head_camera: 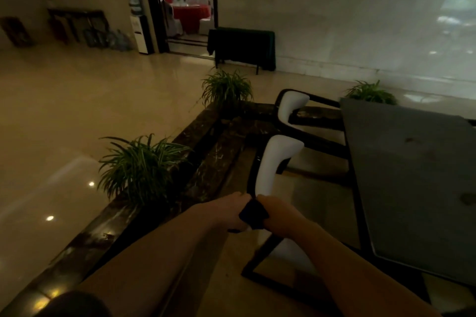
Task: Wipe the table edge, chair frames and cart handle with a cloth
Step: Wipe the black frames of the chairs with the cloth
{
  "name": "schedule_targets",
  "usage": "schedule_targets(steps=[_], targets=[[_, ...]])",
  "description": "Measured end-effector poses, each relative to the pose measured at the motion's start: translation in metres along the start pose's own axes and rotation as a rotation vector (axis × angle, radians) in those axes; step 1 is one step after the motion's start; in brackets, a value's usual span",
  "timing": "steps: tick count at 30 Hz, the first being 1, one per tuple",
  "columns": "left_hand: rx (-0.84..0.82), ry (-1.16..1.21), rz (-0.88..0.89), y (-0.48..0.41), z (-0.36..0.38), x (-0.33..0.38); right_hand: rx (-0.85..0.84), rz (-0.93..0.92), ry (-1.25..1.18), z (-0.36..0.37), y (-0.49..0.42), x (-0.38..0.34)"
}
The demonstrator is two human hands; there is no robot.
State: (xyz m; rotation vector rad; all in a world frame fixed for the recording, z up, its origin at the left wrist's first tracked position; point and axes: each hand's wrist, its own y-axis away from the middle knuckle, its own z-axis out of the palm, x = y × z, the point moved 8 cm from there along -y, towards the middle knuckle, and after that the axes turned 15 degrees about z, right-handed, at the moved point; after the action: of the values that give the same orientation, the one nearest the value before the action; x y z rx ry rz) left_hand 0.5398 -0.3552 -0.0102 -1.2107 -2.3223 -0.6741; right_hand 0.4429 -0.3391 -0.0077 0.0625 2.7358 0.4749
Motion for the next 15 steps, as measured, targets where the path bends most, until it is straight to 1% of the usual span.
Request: schedule_targets(steps=[3, 7, 11, 15], targets=[[0.002, -0.092, -0.05, -0.004, -0.012, -0.028, 0.014, 0.008, 0.01, -0.002, -0.02, -0.01], [0.054, -0.117, -0.031, -0.024, -0.025, -0.057, 0.02, 0.045, -0.009, 0.0, -0.057, -0.007], [0.063, -0.101, -0.007, -0.06, -0.041, -0.085, 0.022, 0.075, -0.046, 0.003, -0.107, 0.011], [0.076, -0.187, -0.001, -0.117, -0.068, -0.127, 0.041, 0.055, -0.097, -0.009, -0.183, 0.033]])
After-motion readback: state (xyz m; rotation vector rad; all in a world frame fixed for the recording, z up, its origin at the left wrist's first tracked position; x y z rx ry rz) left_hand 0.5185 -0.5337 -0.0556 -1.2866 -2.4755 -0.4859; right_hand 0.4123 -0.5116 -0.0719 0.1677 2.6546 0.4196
